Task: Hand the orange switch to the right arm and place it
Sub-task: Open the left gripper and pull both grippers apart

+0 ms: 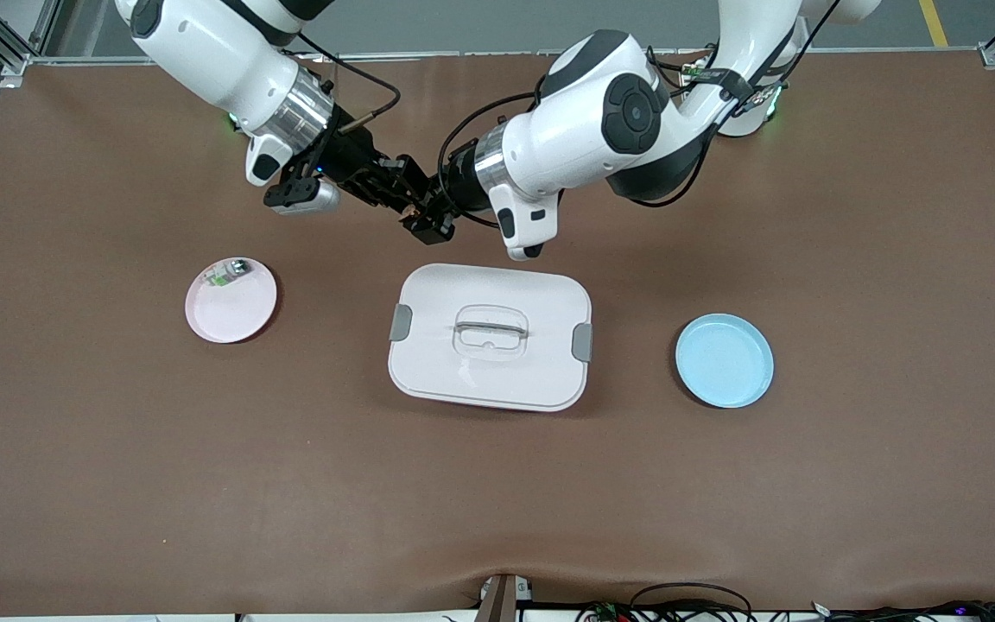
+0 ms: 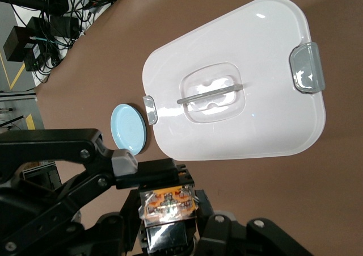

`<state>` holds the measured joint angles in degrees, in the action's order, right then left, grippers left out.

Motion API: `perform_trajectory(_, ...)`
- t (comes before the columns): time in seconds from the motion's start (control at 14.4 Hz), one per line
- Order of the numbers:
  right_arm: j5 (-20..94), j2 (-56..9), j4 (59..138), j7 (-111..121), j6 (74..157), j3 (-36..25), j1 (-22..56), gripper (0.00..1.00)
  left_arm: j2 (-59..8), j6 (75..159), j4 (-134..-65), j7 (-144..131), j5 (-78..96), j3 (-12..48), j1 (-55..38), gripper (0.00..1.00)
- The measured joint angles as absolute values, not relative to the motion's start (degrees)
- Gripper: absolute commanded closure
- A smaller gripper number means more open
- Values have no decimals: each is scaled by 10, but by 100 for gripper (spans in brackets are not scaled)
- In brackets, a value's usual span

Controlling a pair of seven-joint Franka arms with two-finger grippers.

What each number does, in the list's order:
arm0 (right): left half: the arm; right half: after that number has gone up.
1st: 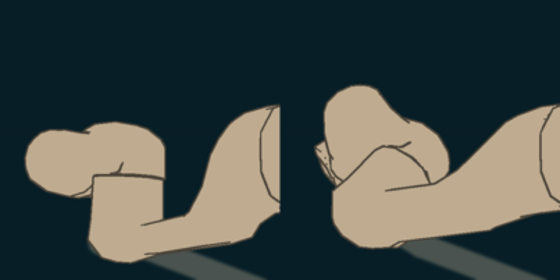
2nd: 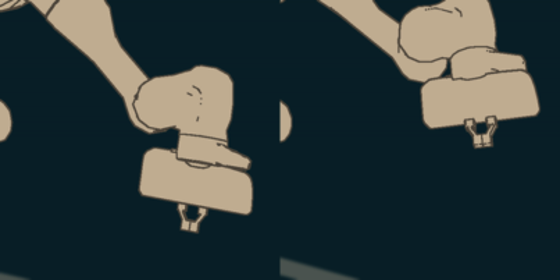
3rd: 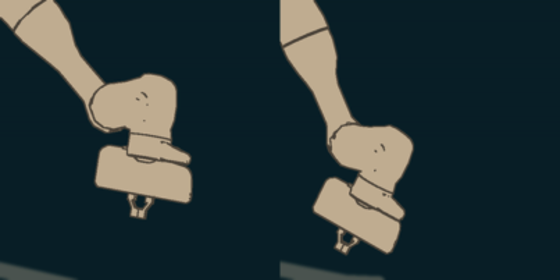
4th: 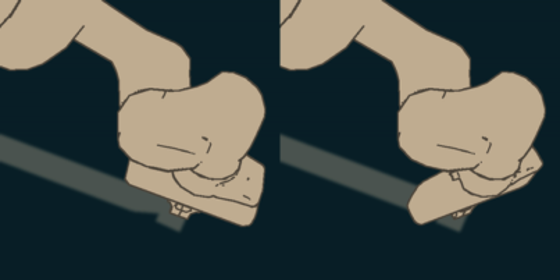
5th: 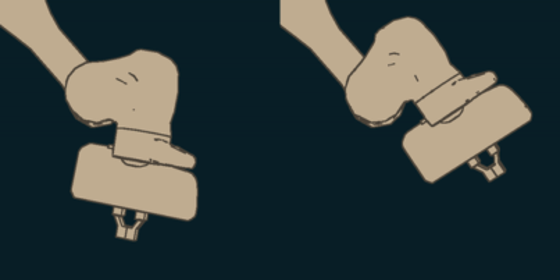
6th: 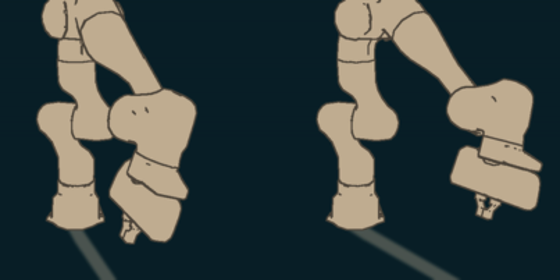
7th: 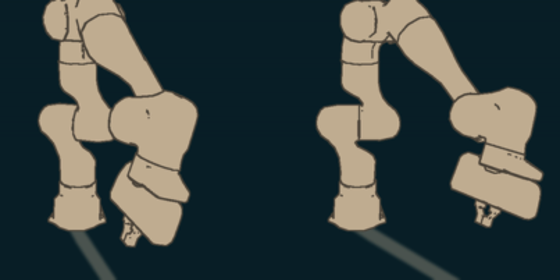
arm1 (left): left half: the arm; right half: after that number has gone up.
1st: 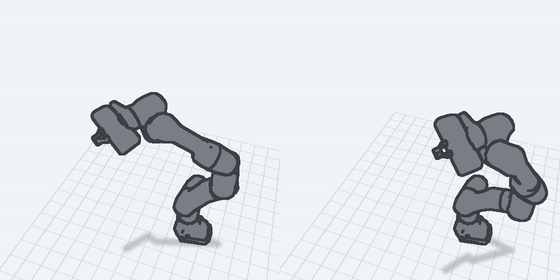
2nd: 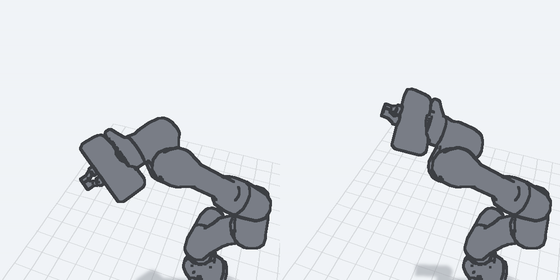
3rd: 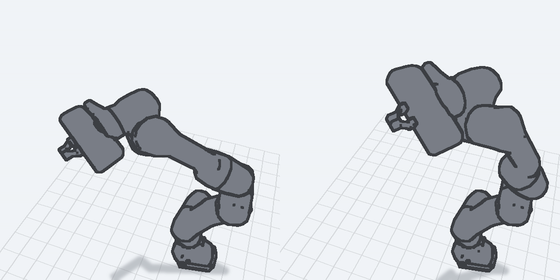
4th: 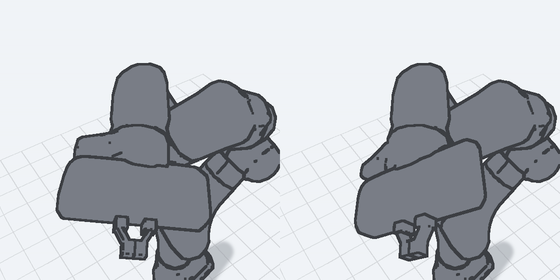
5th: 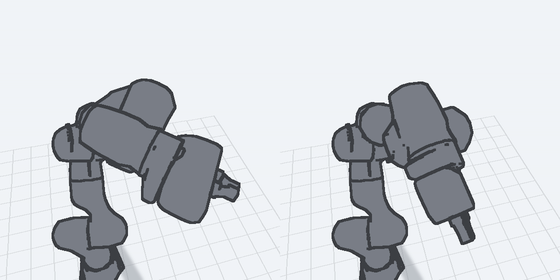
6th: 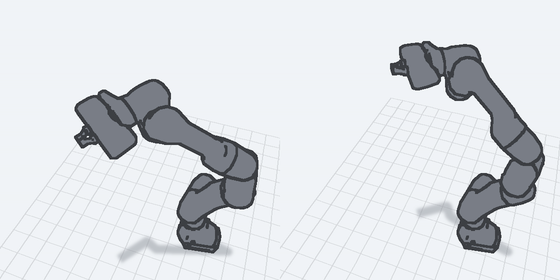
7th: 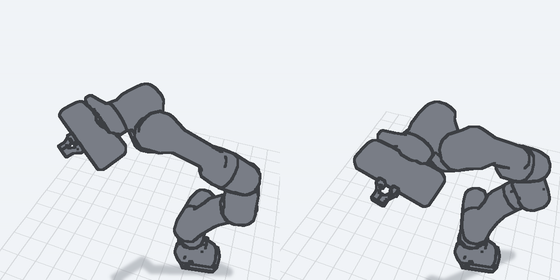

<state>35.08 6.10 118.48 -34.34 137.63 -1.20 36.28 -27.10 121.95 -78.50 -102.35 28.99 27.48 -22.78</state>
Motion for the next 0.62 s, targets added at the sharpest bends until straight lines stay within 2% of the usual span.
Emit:
perform_trajectory(0.07,351,61,1185,-343,1377,-12,363,100,-271,1218,-785,-1024,290,275,-227,88)
perform_trajectory(0.14,351,61,1185,-343,1377,-12,364,100,-271,1218,-785,-1024,290,275,-227,83)
perform_trajectory(0.21,351,61,1185,-343,1377,-12,364,100,-271,1218,-784,-1024,290,275,-227,69)
perform_trajectory(0.28,351,61,1185,-343,1378,-12,364,100,-271,1218,-784,-1024,290,275,-227,31)
perform_trajectory(0.35,351,61,1185,-343,1378,-12,364,100,-271,1218,-784,-1024,290,275,-227,0)
perform_trajectory(0.62,354,61,1183,-345,1378,-11,370,100,-271,1219,-781,-1024,290,275,-226,0)
